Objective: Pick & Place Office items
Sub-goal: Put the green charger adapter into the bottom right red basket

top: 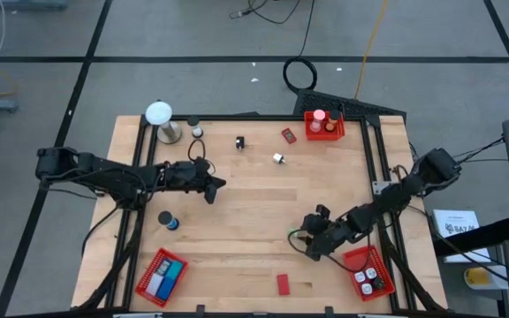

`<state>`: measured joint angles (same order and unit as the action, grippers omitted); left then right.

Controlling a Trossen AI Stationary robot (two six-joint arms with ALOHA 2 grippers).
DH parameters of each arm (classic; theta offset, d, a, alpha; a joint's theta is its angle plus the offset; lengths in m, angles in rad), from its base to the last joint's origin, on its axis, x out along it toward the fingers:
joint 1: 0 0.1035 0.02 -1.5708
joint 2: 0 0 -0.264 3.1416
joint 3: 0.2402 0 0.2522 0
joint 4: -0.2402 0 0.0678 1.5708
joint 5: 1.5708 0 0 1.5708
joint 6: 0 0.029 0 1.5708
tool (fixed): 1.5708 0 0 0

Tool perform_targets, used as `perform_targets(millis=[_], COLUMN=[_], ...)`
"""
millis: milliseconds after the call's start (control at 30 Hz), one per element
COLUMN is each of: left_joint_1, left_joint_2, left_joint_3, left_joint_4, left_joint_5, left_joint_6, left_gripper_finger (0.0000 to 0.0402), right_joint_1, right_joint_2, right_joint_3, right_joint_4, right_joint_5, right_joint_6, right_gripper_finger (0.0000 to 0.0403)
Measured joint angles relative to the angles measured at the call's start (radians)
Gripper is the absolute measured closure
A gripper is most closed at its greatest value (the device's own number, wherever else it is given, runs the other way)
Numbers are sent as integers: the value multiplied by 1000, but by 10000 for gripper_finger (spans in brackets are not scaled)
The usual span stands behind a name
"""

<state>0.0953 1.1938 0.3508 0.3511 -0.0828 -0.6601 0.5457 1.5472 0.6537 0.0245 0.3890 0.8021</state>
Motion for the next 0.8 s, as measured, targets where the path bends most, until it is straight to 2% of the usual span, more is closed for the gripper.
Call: perform_targets(millis=[267, 567, 667, 800], left_joint_1=[-44, -78, -85, -92], left_joint_2=[0, 0, 0, 0], left_joint_3=[0, 0, 0, 0], left_joint_4=[0, -1, -1, -2], left_joint_5=[-23, -23, -23, -23], left_joint_6=[-31, -38, -46, -50], left_gripper_finger=[385, 385, 385, 385], right_joint_1=[2, 6, 6, 6], right_joint_2=[54, 56, 46, 26], right_joint_3=[0, 0, 0, 0], right_joint_4=[21, 33, 32, 39], right_joint_5=[25, 29, 24, 25], right_joint_6=[17, -60, -71, -108], right_gripper_finger=[247, 287, 284, 259])
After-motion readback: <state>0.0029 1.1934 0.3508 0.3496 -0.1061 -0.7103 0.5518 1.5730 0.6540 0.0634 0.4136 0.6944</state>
